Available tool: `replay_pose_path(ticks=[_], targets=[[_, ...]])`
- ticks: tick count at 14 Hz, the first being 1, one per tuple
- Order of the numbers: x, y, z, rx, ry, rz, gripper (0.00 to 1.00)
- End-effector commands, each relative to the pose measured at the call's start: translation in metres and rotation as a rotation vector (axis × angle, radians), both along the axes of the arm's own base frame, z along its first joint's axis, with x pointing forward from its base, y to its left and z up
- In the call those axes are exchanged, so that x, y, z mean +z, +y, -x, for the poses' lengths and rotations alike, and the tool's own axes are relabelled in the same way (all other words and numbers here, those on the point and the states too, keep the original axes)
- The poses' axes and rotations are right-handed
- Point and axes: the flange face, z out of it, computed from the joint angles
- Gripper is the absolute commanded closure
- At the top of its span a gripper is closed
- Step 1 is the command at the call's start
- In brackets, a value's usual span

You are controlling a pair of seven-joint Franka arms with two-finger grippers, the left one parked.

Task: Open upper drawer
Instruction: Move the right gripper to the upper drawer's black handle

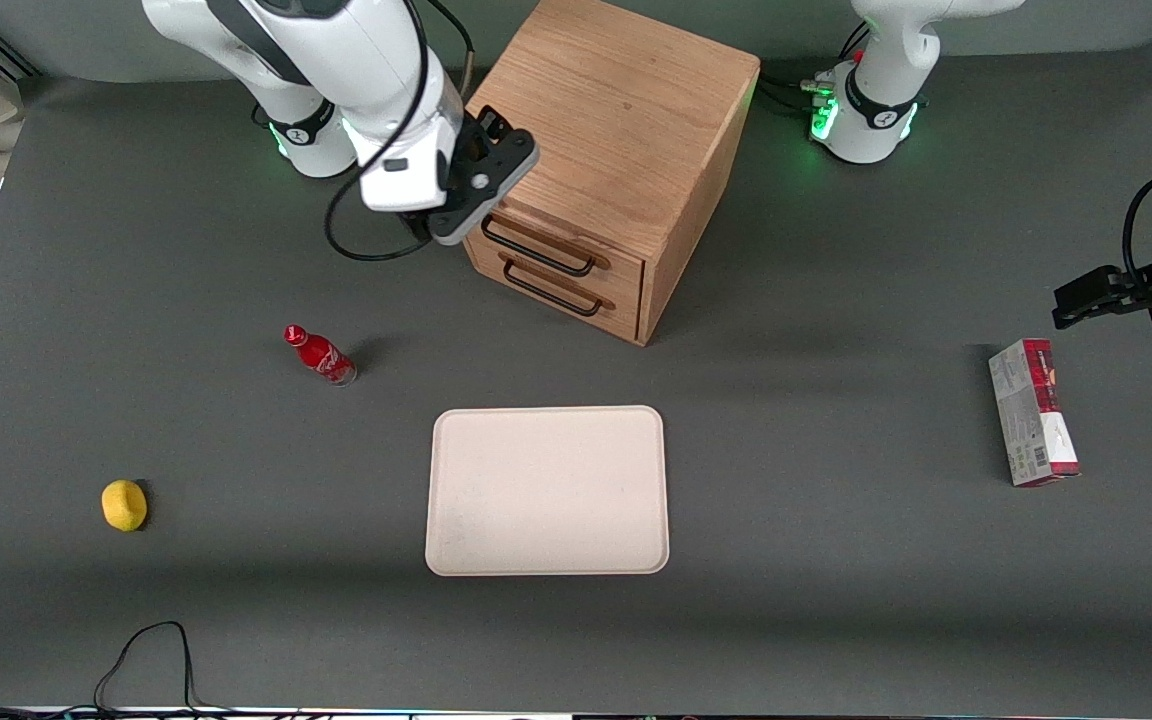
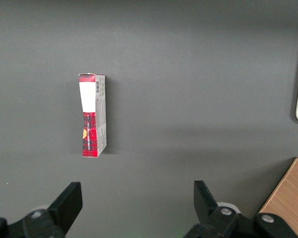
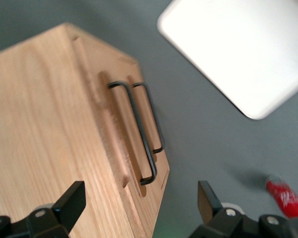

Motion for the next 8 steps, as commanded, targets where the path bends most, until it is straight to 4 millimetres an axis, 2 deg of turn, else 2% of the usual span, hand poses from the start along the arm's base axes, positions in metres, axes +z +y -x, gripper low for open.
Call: replay_pose_path(ticks=[1,4,8], targets=[[-0.036,-0.009,-0.030,0.164,0.117,-0.103,0.00],[-0.078,-0.007,-0.043,0.196,0.183,-0.129,0.00],[-0.107,0.003,-0.037,0.196,0.176,-0.140,0.00]])
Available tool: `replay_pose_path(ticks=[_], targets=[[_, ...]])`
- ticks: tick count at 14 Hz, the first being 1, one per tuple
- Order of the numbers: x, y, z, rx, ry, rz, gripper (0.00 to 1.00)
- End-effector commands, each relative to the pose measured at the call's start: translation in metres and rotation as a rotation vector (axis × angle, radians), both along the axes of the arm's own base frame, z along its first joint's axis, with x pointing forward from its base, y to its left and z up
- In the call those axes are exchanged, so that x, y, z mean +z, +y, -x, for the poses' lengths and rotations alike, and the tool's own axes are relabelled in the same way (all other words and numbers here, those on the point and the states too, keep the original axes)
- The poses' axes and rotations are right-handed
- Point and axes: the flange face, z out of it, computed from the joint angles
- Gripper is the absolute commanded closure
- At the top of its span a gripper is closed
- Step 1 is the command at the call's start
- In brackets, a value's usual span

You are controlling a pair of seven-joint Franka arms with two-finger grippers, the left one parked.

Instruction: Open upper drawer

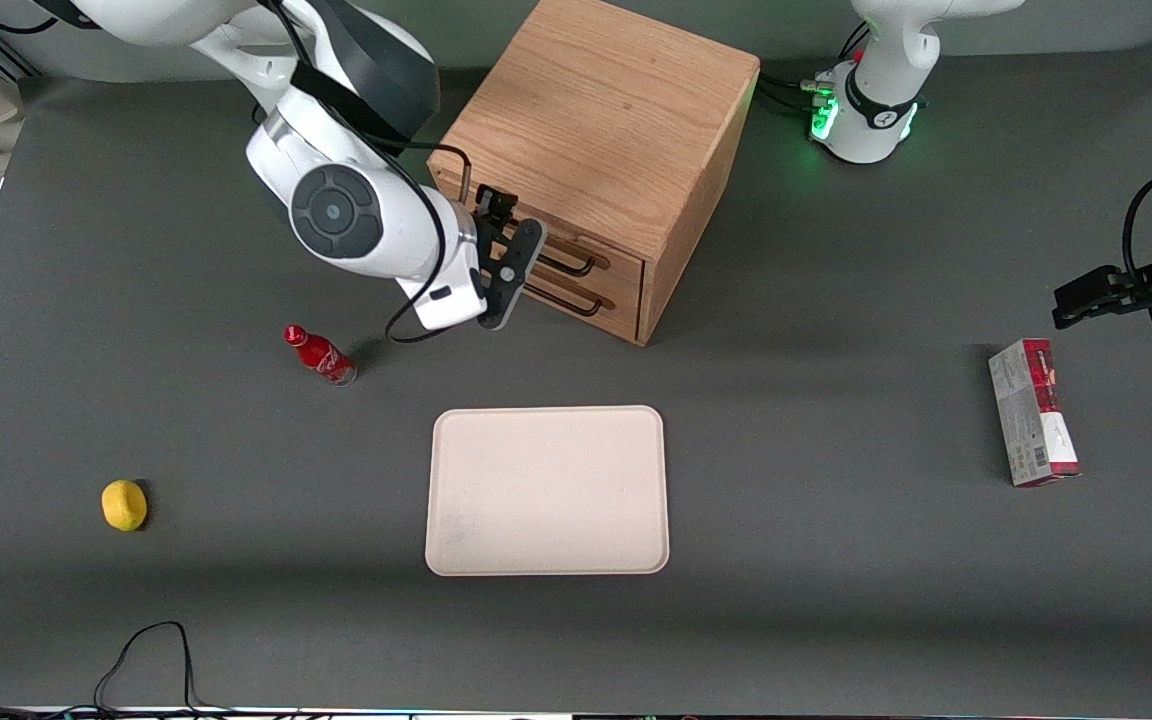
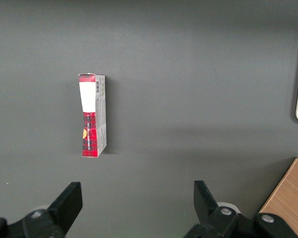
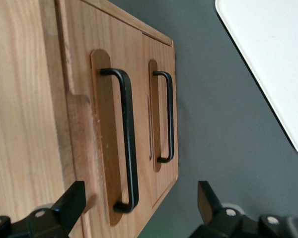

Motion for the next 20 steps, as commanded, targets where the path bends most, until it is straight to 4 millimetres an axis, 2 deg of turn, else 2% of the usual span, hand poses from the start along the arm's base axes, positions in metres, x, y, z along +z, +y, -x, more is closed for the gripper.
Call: replay_pose_path(ticks=[1,11,14,20], targets=[[-0.008,0.011,0.011,0.018,-0.009,-0.029,0.00],[-0.057,0.016,0.020,0.010,-0.053,-0.018,0.00],[-0.072,0.014,0.015,0.024,-0.065,0.000,0.00],[-0.083,0.010,0.004,0.040,-0.110,0.023,0.00]])
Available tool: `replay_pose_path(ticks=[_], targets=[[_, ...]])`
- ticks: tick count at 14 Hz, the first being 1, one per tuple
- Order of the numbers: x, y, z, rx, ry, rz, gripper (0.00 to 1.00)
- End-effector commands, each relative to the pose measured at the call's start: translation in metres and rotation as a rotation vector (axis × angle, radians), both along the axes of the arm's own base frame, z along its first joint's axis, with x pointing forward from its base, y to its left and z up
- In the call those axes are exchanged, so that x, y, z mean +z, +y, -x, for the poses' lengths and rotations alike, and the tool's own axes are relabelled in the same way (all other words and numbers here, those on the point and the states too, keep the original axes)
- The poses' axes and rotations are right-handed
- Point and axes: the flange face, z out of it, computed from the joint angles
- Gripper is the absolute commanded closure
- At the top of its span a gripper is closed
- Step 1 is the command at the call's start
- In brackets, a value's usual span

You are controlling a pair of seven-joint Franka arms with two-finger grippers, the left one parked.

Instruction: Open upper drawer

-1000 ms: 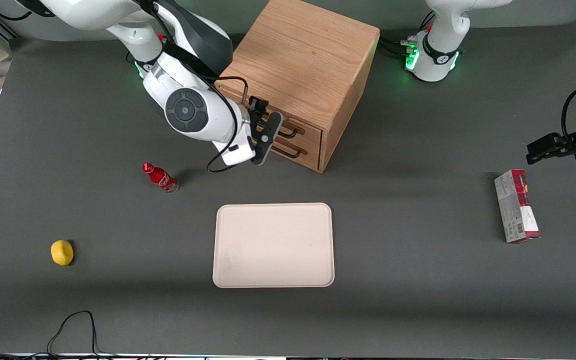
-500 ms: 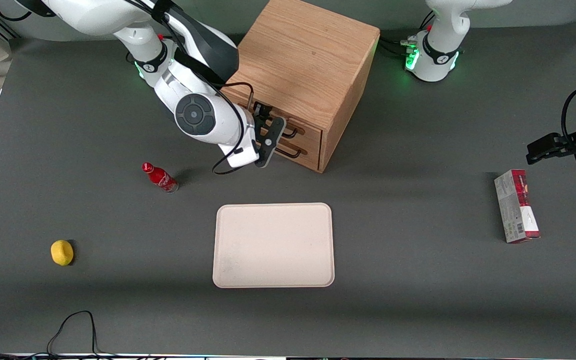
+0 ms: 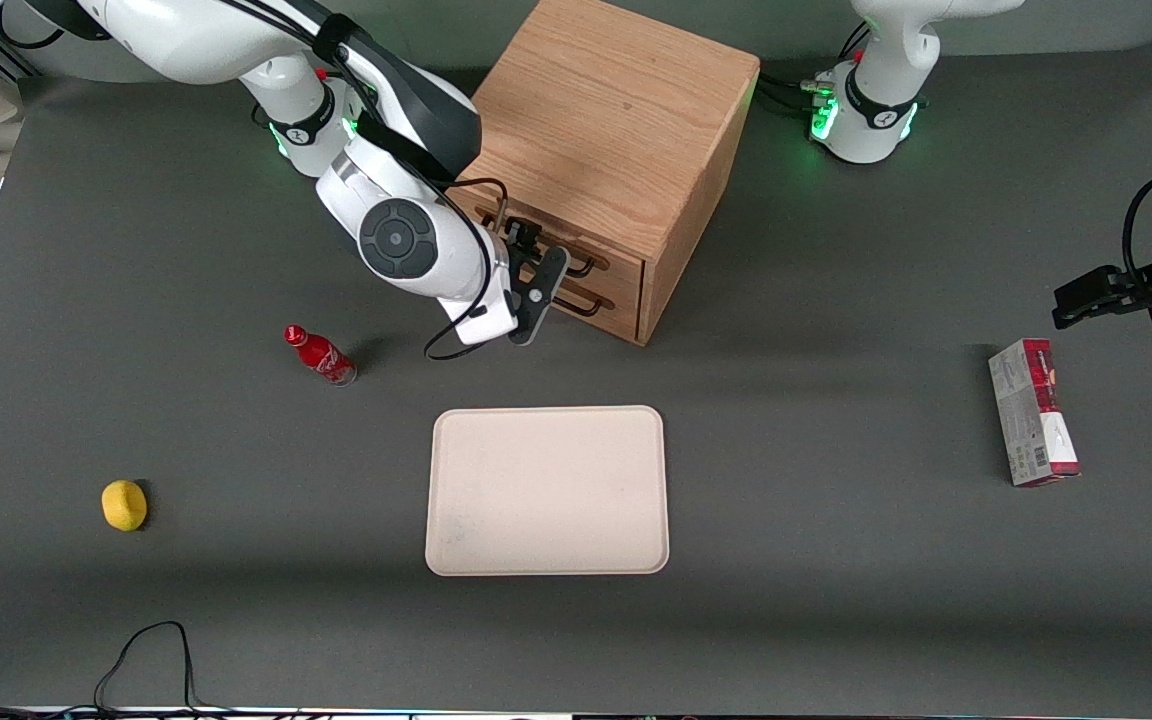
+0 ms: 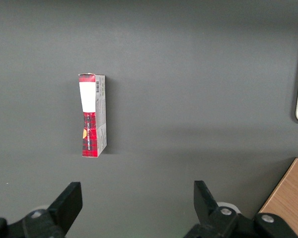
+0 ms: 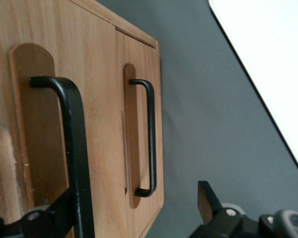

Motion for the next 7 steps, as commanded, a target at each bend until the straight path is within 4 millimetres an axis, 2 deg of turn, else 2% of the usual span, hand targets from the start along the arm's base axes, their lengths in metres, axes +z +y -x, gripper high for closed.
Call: replay_pose_path(ticks=[1,3,7], targets=[[-0.004,-0.006,-0.013,0.033,-0.056,0.013,0.00],[0.002,-0.011,-0.027,0.032,-0.095,0.018,0.00],[0.005,-0.039,-0.067,-0.012,-0.122,0.004,0.00]])
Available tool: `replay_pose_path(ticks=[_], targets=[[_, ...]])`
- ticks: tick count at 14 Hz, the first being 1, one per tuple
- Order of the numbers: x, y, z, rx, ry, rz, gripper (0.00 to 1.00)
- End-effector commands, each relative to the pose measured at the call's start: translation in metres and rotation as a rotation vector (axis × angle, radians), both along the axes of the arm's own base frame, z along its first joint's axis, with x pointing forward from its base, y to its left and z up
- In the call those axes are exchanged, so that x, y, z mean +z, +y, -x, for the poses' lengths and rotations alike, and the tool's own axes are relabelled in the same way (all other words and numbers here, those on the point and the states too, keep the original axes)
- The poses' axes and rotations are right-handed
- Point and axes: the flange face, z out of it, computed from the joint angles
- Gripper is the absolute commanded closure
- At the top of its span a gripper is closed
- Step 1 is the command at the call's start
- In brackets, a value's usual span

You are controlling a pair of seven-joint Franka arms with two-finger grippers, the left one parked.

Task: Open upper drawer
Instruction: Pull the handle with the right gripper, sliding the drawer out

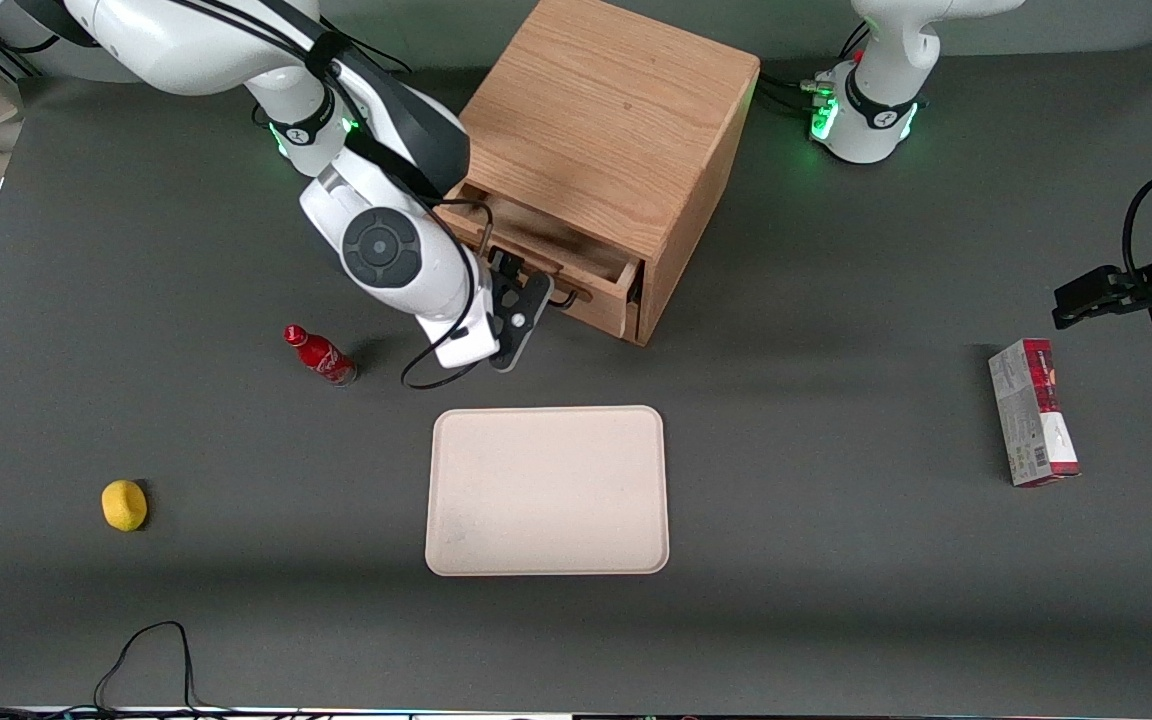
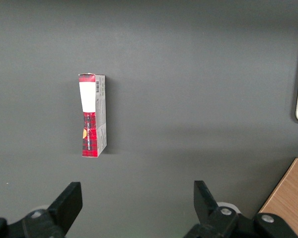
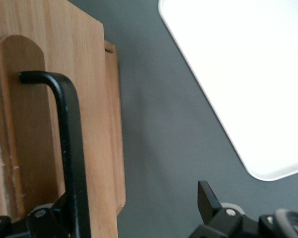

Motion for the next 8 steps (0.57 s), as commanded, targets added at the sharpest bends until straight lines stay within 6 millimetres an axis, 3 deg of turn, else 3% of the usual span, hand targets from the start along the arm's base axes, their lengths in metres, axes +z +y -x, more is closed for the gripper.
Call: replay_pose_path(ticks=[1,4,8], targets=[[0.005,-0.019,-0.036,0.002,-0.039,-0.031,0.00],[0.001,-0.052,-0.069,0.001,-0.068,-0.037,0.00],[0.004,-0.077,-0.099,-0.046,-0.096,-0.043,0.00]])
